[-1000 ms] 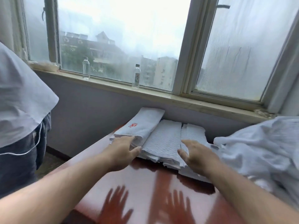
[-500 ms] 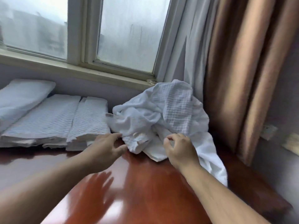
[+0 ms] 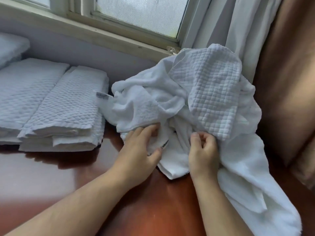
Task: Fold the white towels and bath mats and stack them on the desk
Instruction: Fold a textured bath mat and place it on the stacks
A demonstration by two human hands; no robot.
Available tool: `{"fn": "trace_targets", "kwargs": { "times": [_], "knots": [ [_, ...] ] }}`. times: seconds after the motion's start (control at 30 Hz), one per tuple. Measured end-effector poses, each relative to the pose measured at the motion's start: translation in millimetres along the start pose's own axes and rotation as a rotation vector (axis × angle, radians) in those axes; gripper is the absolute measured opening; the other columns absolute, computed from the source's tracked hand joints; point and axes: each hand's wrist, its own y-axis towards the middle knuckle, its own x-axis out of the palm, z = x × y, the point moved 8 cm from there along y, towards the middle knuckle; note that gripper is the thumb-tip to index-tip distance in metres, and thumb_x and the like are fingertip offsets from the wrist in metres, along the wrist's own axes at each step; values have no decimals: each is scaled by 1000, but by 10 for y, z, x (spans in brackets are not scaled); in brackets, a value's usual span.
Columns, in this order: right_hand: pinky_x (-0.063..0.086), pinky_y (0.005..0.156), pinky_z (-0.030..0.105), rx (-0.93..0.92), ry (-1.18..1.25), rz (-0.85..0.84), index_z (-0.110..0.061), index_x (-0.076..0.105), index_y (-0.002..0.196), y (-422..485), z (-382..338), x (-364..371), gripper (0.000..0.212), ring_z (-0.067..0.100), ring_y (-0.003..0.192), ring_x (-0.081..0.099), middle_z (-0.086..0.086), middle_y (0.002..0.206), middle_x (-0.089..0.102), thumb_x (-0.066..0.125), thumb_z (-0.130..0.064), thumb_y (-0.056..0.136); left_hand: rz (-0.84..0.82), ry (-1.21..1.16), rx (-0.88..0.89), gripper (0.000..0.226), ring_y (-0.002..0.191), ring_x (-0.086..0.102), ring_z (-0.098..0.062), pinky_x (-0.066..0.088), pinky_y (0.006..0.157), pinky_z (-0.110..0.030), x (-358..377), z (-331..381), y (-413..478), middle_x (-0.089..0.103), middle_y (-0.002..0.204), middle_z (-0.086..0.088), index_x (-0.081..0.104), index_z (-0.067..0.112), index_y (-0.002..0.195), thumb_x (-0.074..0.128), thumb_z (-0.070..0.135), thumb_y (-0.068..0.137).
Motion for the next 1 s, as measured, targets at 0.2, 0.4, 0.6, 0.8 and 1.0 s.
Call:
{"fn": "trace_targets", "kwargs": {
  "times": [0.2, 0.4, 0.6, 0.8, 1.0],
  "knots": [
    [50, 75, 26, -446, -18, 229, -10, 70, 80, -42, -501, -400, 36, 16, 83, 60, 1, 81, 65, 51, -36, 95, 19, 10, 28, 63, 113, 42, 8, 31, 100, -7, -23, 46, -62, 49, 127, 21, 46, 33, 146, 70, 26, 88],
    [37, 113, 42, -532, -115, 449, 0, 46, 144, -119, -624, -601, 62, 35, 135, 41, 24, 146, 39, 71, -15, 89, 43, -20, 21, 60, 108, 47, 9, 40, 97, -15, -73, 42, -135, 51, 125, 22, 47, 33, 145, 71, 23, 90],
    [41, 108, 46, -191, -265, 194, -20, 49, 144, 114, -250, -506, 59, 18, 121, 58, -1, 132, 62, 67, -45, 93, 51, -115, -19, 56, 98, 52, 1, 39, 83, -6, -120, 57, -209, 53, 121, 21, 48, 40, 140, 67, 23, 90],
    [51, 86, 40, -356, -55, 125, -10, 69, 95, 39, -447, -425, 25, 25, 100, 60, 3, 97, 67, 60, -33, 100, 53, -199, -34, 50, 89, 58, -5, 46, 78, -14, -148, 82, -198, 60, 110, 23, 52, 43, 136, 66, 26, 91],
    [51, 102, 34, -176, 938, -510, -14, 75, 114, -352, -735, -199, 34, 26, 123, 63, 12, 120, 72, 61, -35, 92, 30, -883, -221, 52, 94, 65, -18, 50, 83, -33, -120, -6, -166, 71, 115, -3, 62, 29, 130, 48, 51, 85]
  ]
}}
